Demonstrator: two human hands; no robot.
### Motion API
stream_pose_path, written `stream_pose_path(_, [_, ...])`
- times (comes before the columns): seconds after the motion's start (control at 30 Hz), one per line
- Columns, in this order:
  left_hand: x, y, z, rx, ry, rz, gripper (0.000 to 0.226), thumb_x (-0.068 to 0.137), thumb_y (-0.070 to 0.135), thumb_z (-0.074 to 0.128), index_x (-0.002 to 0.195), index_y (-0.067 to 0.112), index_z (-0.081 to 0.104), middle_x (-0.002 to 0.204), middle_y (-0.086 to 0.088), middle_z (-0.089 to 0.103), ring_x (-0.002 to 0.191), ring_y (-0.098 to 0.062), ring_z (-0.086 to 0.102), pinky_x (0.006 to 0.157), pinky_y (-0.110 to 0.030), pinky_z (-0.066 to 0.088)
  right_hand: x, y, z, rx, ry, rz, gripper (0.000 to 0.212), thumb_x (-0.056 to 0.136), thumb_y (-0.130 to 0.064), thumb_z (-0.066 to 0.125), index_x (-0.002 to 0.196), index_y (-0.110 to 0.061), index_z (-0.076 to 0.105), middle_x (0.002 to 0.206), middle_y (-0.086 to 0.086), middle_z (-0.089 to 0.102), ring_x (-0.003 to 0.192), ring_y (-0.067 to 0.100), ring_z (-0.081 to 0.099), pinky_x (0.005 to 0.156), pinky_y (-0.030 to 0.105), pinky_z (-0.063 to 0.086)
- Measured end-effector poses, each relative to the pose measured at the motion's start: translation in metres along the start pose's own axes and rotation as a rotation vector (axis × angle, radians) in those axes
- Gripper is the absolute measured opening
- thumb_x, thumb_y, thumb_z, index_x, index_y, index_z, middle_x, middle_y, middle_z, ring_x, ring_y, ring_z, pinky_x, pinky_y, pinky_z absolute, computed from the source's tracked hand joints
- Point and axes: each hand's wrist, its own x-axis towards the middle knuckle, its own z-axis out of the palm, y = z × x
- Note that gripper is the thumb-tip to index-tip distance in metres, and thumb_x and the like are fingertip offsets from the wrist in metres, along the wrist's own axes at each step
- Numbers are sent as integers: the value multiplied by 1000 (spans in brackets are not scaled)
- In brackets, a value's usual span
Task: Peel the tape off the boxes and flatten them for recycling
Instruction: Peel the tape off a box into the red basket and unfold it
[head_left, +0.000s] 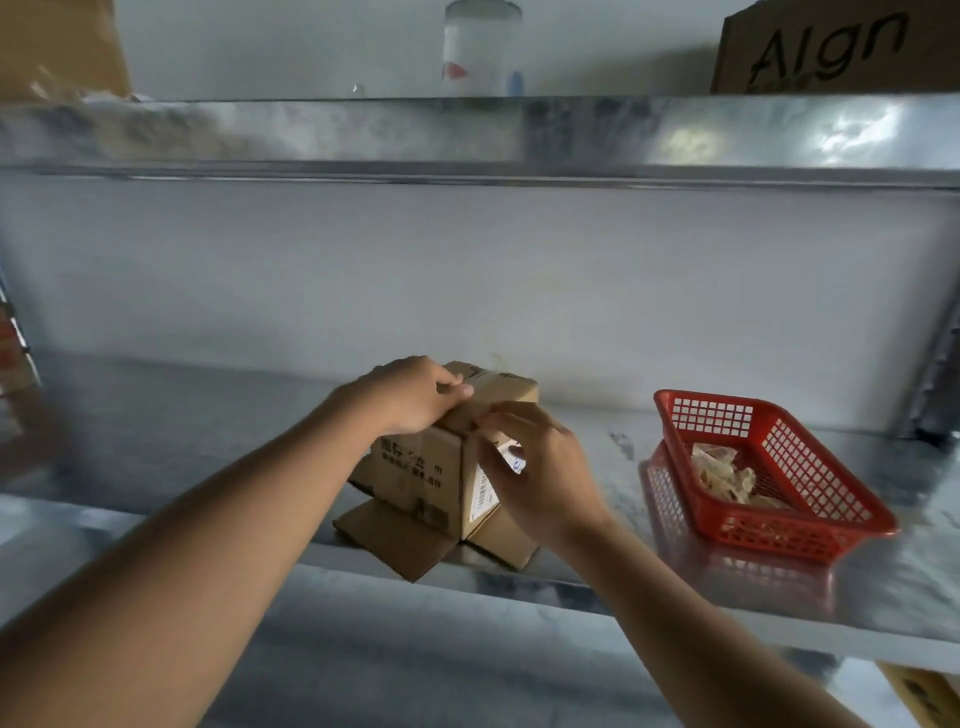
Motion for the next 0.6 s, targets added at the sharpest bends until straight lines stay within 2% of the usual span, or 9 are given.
stream_pose_path(0.07, [-5, 9, -4, 67, -20, -30, 53, 104, 61, 43, 144, 31, 58, 152, 6, 53, 138, -27, 51, 113, -47, 41, -5, 0, 1, 42, -20, 9, 35, 85, -34, 79, 120, -32, 73, 127, -16, 64, 105, 5, 64, 85, 28, 60])
stream_pose_path(0.1, [-7, 13, -5, 100, -30, -44, 49, 104, 59, 43, 135, 27, 64, 138, 2, 62, 130, -28, 57, 108, -45, 45, -7, 1, 1, 59, -24, 27, 42, 82, -32, 85, 122, -31, 72, 127, -16, 64, 104, 4, 65, 83, 25, 60])
stream_pose_path(0.17, [-7, 23, -7, 178, -44, -63, 49, 105, 57, 44, 111, 15, 68, 104, 2, 63, 104, -28, 66, 88, -39, 51, -9, 7, -1, 126, 8, 77, 47, 78, -24, 90, 121, -28, 74, 123, -19, 65, 103, 1, 67, 78, 19, 60])
stream_pose_path(0.23, [-7, 31, -8, 265, -41, -77, 48, 106, 56, 44, 102, 11, 63, 87, -3, 59, 84, -24, 61, 70, -35, 44, -11, 11, -4, 212, 46, 134, 45, 74, -19, 93, 115, -26, 76, 116, -22, 67, 97, -4, 70, 75, 13, 58])
stream_pose_path(0.33, [-8, 35, -8, 326, -41, -85, 45, 107, 53, 42, 102, 12, 61, 90, -15, 61, 83, -26, 61, 67, -35, 40, -11, 16, -11, 327, 70, 247, 33, 72, -15, 94, 97, -30, 79, 94, -15, 76, 83, 0, 74, 71, 16, 57])
stream_pose_path(0.43, [-11, 31, -5, 296, -17, -51, 47, 108, 52, 42, 91, 12, 60, 78, -8, 55, 69, -21, 52, 62, -33, 36, -12, 18, -14, 313, 59, 301, 27, 76, -17, 90, 82, -38, 76, 81, -16, 77, 74, 6, 74, 72, 27, 62])
stream_pose_path(0.5, [-11, 26, -3, 246, 4, -28, 50, 108, 51, 42, 78, 12, 52, 71, -4, 47, 62, -20, 45, 61, -33, 32, -14, 16, -12, 299, 64, 297, 28, 80, -17, 88, 81, -42, 75, 81, -17, 77, 74, 7, 74, 75, 35, 64])
stream_pose_path(0.6, [-10, 19, 1, 174, 24, 31, 51, 108, 50, 43, 73, 12, 46, 67, -2, 40, 59, -20, 40, 63, -35, 30, -19, 17, -7, 285, 122, 252, 25, 83, -16, 86, 86, -39, 78, 82, -15, 78, 75, 7, 75, 74, 39, 64])
